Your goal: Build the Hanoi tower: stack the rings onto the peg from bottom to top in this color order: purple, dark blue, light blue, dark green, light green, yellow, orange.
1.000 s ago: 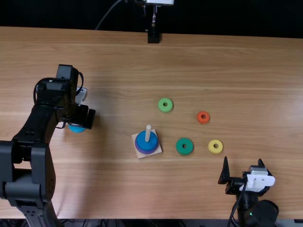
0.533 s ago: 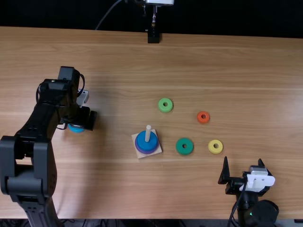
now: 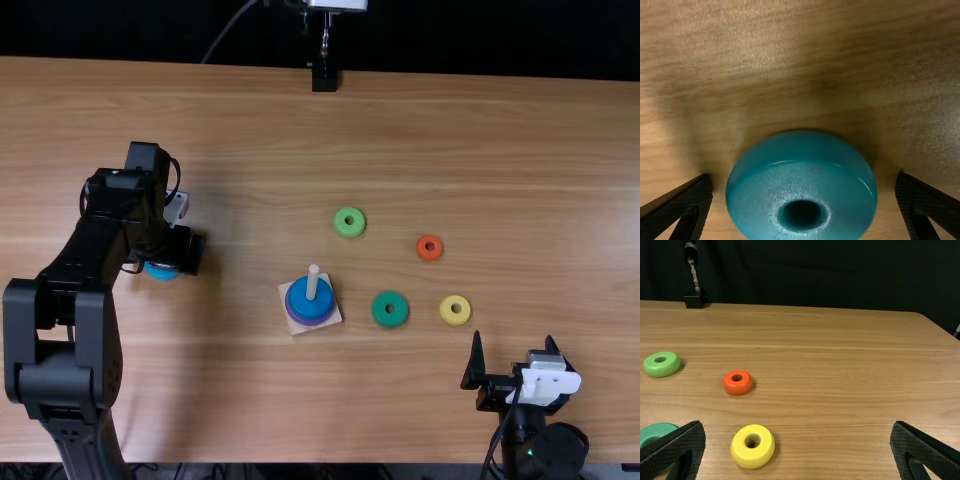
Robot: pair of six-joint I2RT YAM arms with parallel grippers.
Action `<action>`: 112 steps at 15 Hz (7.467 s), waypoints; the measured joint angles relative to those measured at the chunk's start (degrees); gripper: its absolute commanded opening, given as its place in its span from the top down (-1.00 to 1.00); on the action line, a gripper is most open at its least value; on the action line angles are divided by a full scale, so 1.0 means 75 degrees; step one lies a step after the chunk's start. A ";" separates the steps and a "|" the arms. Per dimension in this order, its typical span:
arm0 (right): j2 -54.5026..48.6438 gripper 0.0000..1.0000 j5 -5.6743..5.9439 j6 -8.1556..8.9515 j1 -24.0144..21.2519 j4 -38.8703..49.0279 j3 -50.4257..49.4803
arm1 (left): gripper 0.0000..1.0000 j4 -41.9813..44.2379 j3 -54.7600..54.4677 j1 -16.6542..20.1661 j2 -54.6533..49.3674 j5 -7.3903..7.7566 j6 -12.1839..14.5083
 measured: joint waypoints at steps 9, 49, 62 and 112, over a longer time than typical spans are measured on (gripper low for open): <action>0.0000 -1.00 0.0000 -0.0003 0.0000 0.0000 0.0000 | 1.00 0.0265 0.0015 0.0006 -0.0026 0.0568 -0.0291; 0.0000 -1.00 -0.0003 -0.0003 0.0000 0.0000 0.0000 | 1.00 -0.2766 0.4089 -0.4150 -0.1553 0.0431 -0.4529; 0.0000 -1.00 -0.0006 0.0000 0.0000 0.0003 0.0000 | 1.00 -0.2696 0.3331 -0.4360 -0.1518 0.0405 -0.4538; 0.0000 -1.00 0.0000 -0.0003 -0.0003 0.0003 0.0003 | -1.00 0.5826 -0.6525 -0.0032 -0.9457 0.1172 -0.0874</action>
